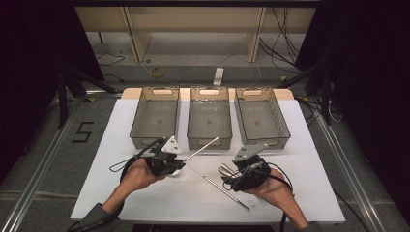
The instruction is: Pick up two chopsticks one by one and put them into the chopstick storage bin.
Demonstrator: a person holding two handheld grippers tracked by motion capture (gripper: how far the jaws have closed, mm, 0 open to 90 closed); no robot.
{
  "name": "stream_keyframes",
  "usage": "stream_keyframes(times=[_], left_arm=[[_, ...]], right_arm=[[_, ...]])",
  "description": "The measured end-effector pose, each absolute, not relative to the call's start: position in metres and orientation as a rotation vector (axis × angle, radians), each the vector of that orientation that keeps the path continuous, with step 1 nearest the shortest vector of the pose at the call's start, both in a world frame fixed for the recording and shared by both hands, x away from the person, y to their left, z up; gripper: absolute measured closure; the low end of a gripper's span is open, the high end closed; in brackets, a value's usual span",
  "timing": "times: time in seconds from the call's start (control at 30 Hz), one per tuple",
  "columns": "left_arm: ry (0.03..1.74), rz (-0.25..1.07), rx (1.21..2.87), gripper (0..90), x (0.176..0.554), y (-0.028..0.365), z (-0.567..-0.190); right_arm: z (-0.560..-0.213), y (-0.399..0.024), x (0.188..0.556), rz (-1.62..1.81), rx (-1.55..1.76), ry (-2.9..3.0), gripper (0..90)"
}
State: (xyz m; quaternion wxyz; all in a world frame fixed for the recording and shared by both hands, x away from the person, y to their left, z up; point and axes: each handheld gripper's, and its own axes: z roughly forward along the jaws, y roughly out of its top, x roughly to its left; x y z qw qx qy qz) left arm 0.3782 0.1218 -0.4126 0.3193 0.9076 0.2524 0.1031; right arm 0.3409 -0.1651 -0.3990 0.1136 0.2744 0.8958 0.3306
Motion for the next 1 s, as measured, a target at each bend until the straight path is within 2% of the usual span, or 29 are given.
stream_keyframes(times=[0.3,0.6,1.0], left_arm=[[0.805,0.269,2.304,85.4,0.390,0.146,-0.404],[0.870,0.280,2.261,85.4,0.400,0.161,-0.398],[0.968,0.325,2.162,85.4,0.423,0.183,-0.375]], right_arm=[[-0.418,-0.158,0.343,0.845,0.818,2.712,30.8],[-0.430,-0.154,0.342,0.786,0.845,2.721,24.4],[-0.438,-0.157,0.335,0.791,0.856,2.721,24.3]])
